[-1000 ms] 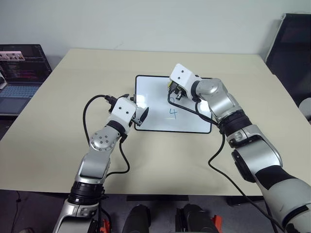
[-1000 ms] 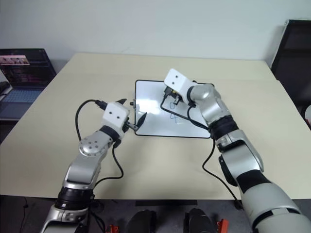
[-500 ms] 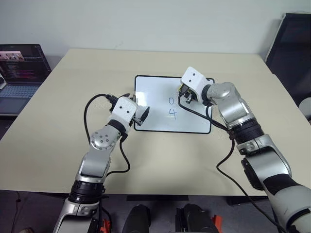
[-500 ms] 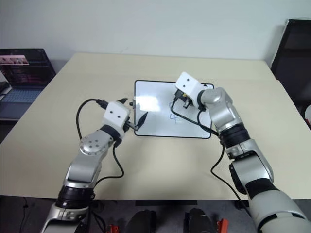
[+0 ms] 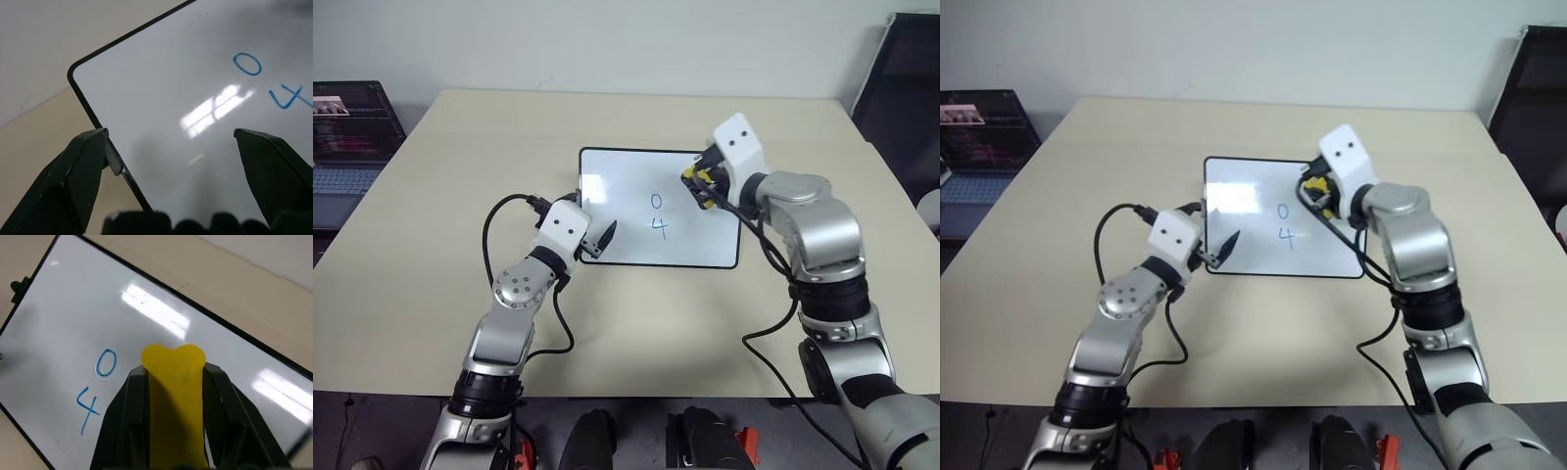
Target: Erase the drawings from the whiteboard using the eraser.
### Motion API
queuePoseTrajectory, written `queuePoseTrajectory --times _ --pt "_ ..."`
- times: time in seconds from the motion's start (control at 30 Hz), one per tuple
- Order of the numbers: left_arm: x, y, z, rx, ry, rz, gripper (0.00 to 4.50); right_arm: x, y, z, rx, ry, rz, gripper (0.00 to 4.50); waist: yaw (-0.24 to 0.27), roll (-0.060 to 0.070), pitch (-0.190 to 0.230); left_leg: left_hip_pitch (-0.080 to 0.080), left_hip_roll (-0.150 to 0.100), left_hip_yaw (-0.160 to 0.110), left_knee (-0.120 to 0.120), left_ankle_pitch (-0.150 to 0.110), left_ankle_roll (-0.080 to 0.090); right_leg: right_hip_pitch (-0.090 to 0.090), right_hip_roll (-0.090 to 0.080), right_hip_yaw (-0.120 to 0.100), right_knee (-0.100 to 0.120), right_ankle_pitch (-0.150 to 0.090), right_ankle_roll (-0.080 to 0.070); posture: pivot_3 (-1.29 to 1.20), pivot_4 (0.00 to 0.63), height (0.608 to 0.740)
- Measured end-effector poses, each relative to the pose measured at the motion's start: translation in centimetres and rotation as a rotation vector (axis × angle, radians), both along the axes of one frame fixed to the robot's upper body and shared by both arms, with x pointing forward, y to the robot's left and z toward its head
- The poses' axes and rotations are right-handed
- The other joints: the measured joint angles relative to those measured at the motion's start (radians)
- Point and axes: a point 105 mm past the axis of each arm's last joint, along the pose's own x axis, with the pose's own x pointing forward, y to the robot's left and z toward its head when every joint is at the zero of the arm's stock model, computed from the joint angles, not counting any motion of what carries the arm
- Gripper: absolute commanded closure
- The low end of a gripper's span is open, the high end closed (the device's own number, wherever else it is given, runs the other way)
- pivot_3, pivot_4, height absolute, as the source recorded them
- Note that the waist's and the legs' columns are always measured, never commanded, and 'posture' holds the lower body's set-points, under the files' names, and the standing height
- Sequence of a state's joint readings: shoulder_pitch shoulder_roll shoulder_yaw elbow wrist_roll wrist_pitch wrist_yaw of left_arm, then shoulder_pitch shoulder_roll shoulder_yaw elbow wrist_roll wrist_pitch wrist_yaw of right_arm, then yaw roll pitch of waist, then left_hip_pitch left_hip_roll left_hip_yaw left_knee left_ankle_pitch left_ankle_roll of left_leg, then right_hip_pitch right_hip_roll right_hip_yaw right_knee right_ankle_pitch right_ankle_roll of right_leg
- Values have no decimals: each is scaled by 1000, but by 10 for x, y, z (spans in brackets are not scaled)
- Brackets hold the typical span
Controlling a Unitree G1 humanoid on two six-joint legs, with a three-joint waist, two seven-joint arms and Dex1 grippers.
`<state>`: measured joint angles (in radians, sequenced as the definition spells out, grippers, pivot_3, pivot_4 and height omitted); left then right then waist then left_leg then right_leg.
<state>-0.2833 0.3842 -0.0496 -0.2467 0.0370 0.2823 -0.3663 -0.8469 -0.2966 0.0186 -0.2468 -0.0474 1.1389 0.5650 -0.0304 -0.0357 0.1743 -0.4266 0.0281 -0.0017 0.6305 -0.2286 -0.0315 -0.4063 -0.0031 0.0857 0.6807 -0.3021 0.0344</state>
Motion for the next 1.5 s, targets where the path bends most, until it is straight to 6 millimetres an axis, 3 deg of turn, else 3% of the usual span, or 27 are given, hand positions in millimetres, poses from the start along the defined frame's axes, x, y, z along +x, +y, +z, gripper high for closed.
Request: queuePoseTrajectory --times 0.17,0.47,0.83,1.03,1.2,1.5 --pt "-18 -2 -13 -51 58 -21 0 -10 -24 -19 69 33 -115 3397 -3 0 0 0 0 1 1 0 0 0 0 1 1 0 0 0 150 740" --pt "-36 -23 -15 -179 102 -84 0 -20 -25 -26 166 13 -215 3397 -4 0 0 1 -1 0 3 0 0 1 2 1 2 0 0 0 150 740" --pt "-33 -25 -7 -155 77 -99 0 -15 -9 -19 128 -10 -145 3397 -4 0 0 1 -1 1 4 0 0 1 2 0 3 0 0 0 150 740" --pt "-32 -25 -8 -146 80 -98 0 -6 18 -12 14 -55 -2 3397 -5 0 0 1 0 1 5 0 0 1 3 0 4 0 0 0 150 740" --pt "-30 -26 -5 -140 69 -100 0 5 38 -22 -88 -57 100 3397 -4 0 0 1 0 1 10 0 0 1 3 -1 6 0 0 0 150 740" --pt "-32 -27 -13 -138 82 -102 0 31 58 -21 -217 -108 183 3397 -5 0 0 1 0 1 15 0 1 1 3 -1 12 0 0 0 150 740"
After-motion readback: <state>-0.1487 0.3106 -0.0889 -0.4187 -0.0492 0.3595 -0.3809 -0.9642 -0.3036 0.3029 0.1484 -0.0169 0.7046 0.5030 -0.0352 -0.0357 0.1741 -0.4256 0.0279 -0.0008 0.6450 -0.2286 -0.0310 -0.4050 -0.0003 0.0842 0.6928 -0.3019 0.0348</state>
